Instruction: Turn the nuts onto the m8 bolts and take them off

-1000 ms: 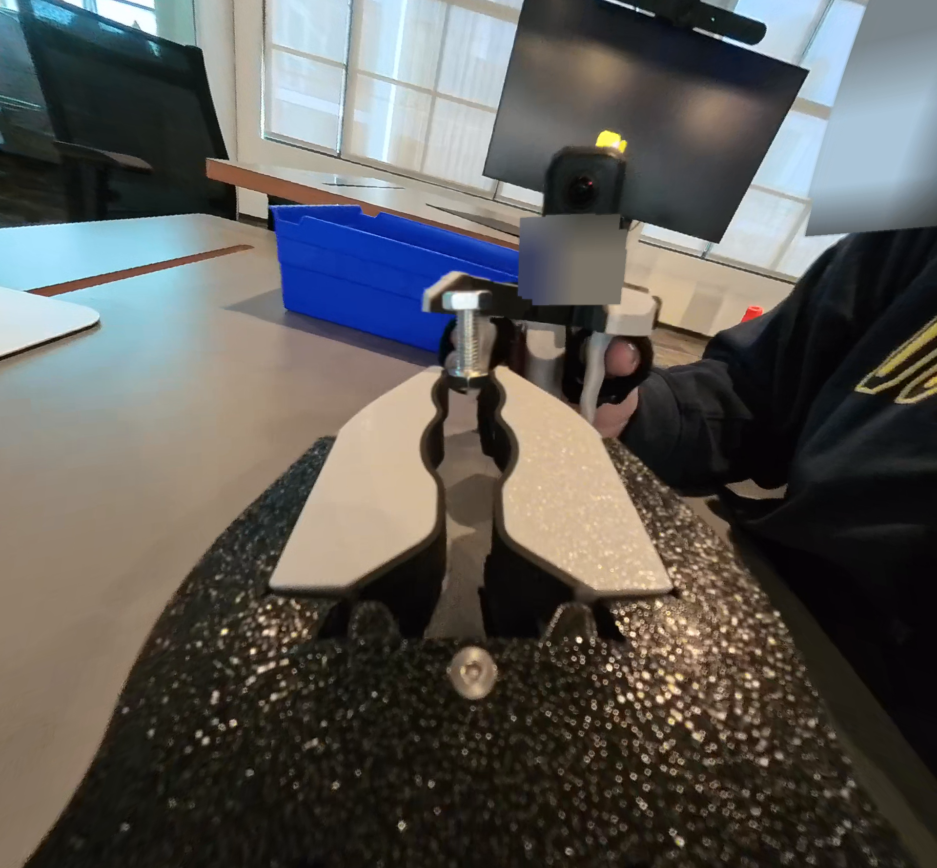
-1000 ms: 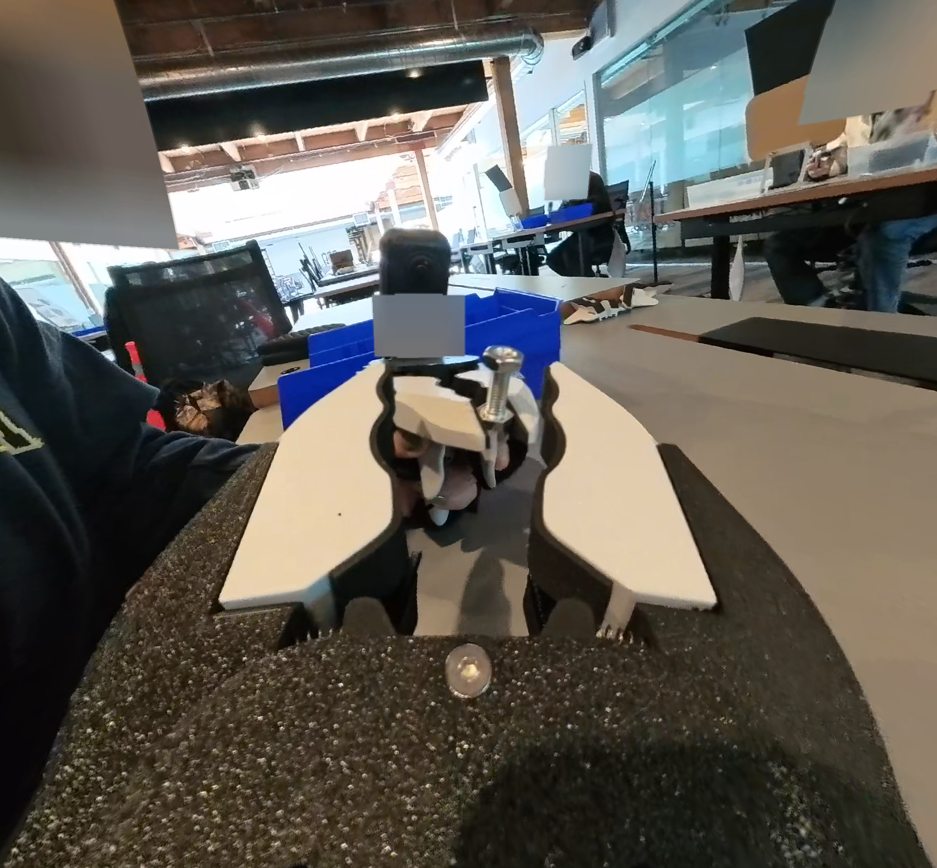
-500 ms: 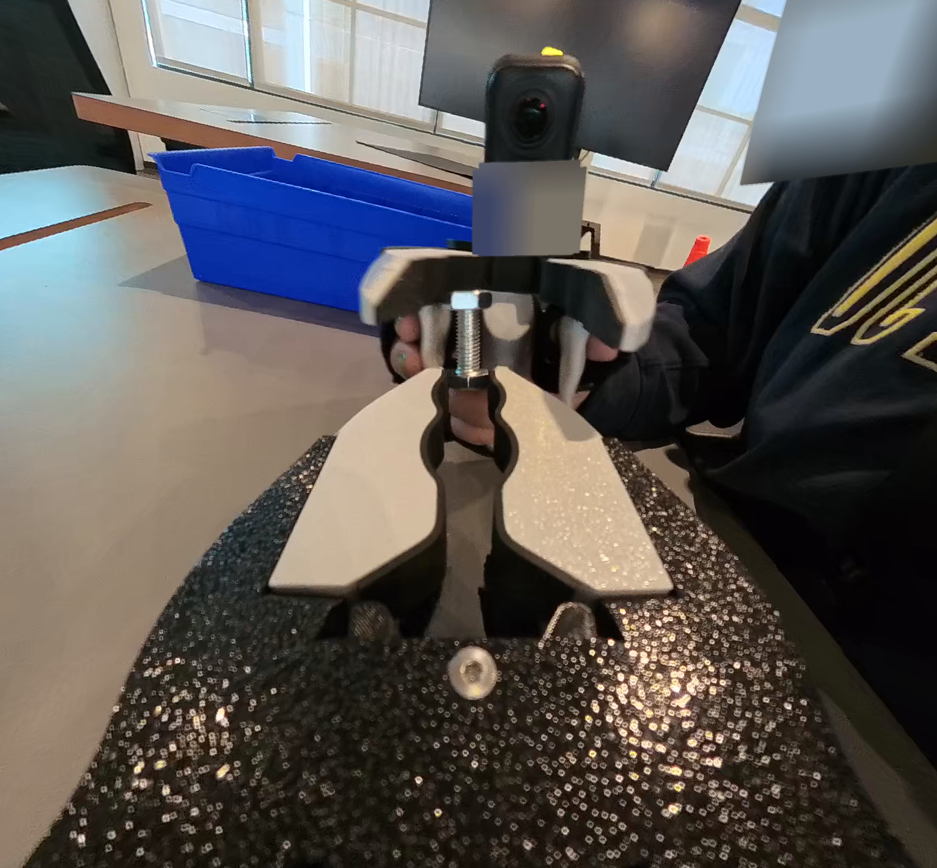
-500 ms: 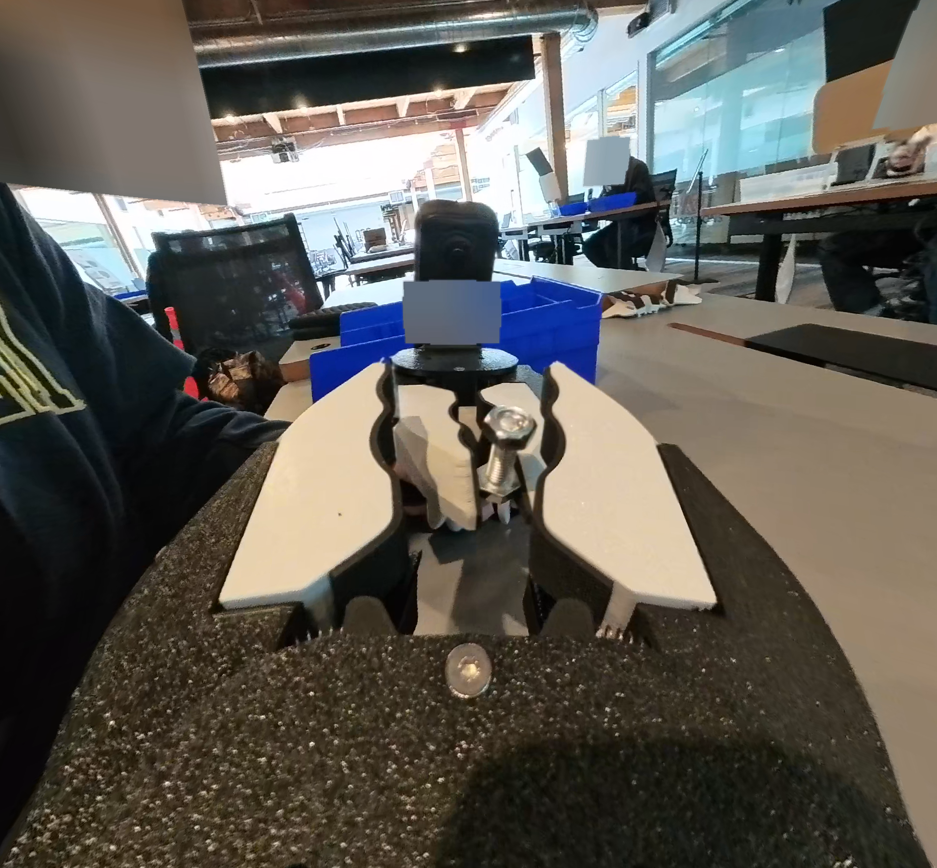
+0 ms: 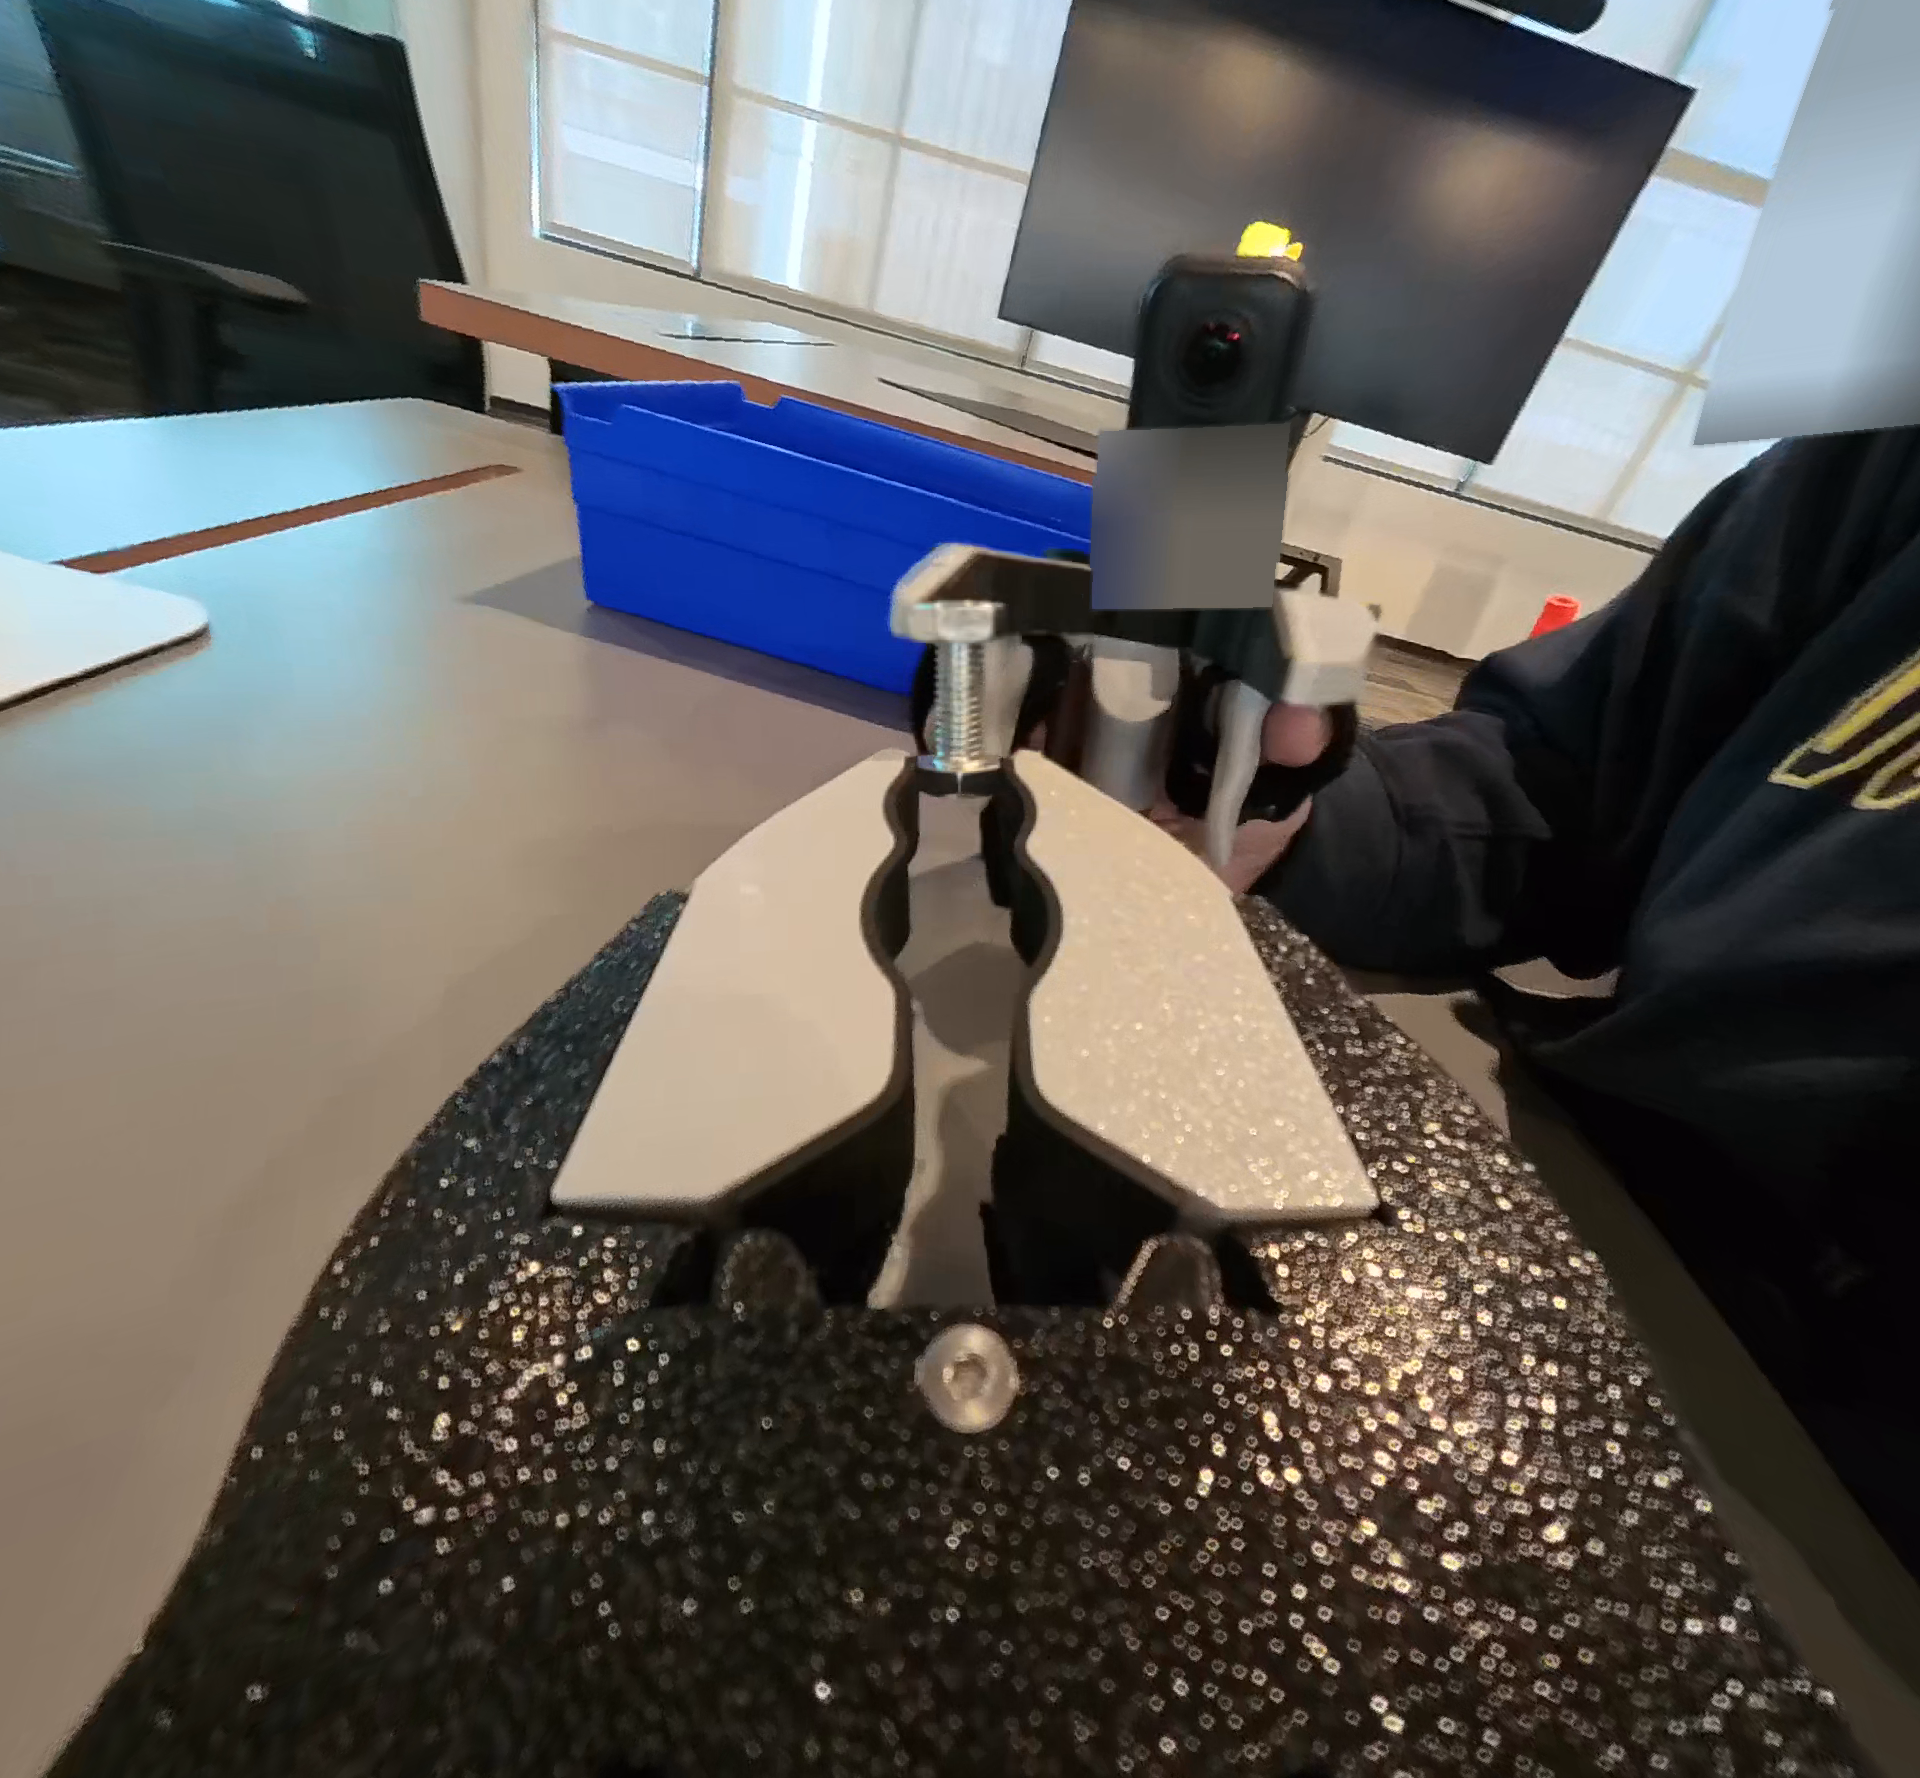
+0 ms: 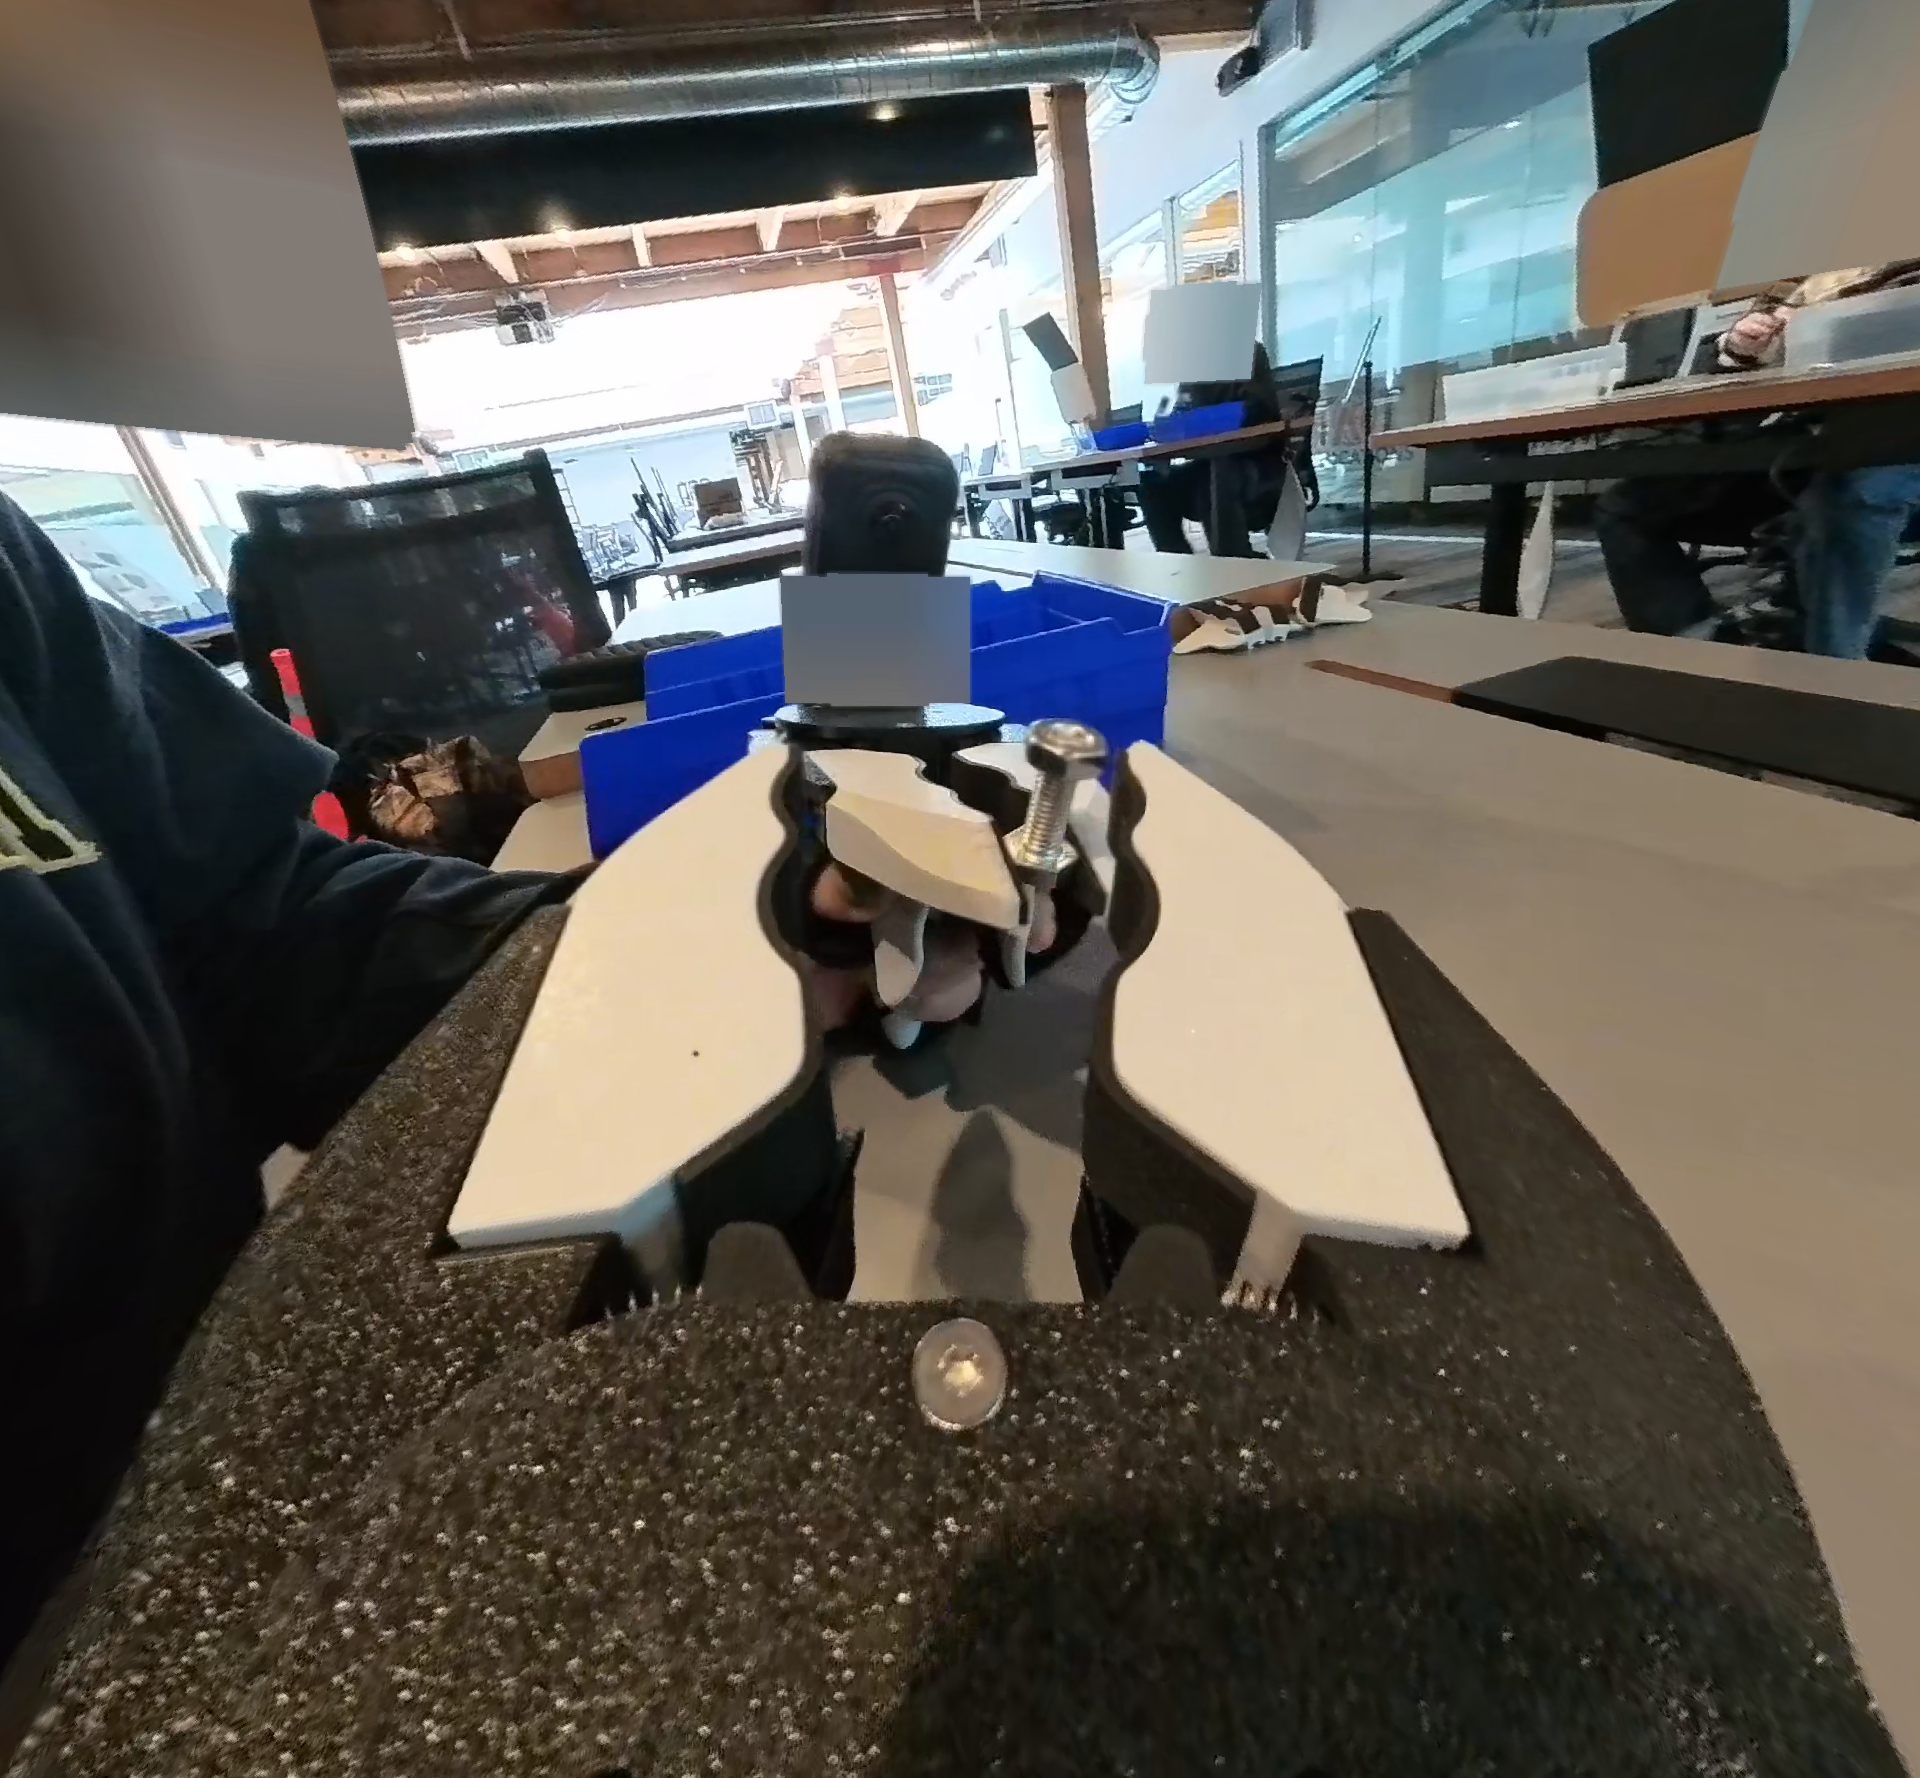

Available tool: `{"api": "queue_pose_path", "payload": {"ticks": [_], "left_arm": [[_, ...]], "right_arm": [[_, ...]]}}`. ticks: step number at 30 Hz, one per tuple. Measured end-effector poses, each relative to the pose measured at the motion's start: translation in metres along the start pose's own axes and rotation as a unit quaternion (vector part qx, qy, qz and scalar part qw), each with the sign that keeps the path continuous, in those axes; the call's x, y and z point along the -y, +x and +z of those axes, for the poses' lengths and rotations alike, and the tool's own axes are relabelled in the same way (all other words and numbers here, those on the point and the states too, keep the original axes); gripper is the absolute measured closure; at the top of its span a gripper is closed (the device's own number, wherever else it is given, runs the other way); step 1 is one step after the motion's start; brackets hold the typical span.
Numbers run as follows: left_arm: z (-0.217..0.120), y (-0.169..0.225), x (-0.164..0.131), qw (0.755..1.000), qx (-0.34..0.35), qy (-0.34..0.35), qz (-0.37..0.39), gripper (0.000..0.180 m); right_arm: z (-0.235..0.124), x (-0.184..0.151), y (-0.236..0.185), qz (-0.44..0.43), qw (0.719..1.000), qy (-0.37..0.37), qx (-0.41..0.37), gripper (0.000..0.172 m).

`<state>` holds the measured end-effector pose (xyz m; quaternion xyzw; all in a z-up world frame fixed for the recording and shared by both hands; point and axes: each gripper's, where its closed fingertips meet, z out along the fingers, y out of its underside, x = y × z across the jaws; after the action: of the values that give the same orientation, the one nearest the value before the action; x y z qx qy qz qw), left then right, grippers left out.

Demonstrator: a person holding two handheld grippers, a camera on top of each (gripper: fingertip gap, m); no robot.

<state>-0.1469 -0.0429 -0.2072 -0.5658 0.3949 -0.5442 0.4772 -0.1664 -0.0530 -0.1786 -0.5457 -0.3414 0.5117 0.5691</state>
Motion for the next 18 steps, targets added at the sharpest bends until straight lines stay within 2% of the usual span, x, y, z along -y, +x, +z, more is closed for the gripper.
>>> {"api": "queue_pose_path", "payload": {"ticks": [9, 18], "left_arm": [[0.019, 0.03, -0.016, 0.996, -0.074, -0.049, 0.016, 0.167], [0.012, 0.02, -0.008, 0.998, -0.054, -0.022, 0.0, 0.167]], "right_arm": [[0.002, -0.002, -0.005, 0.001, 1.0, -0.004, 0.013, 0.117], [0.005, -0.004, -0.014, -0.007, 0.999, -0.011, 0.034, 0.115]]}}
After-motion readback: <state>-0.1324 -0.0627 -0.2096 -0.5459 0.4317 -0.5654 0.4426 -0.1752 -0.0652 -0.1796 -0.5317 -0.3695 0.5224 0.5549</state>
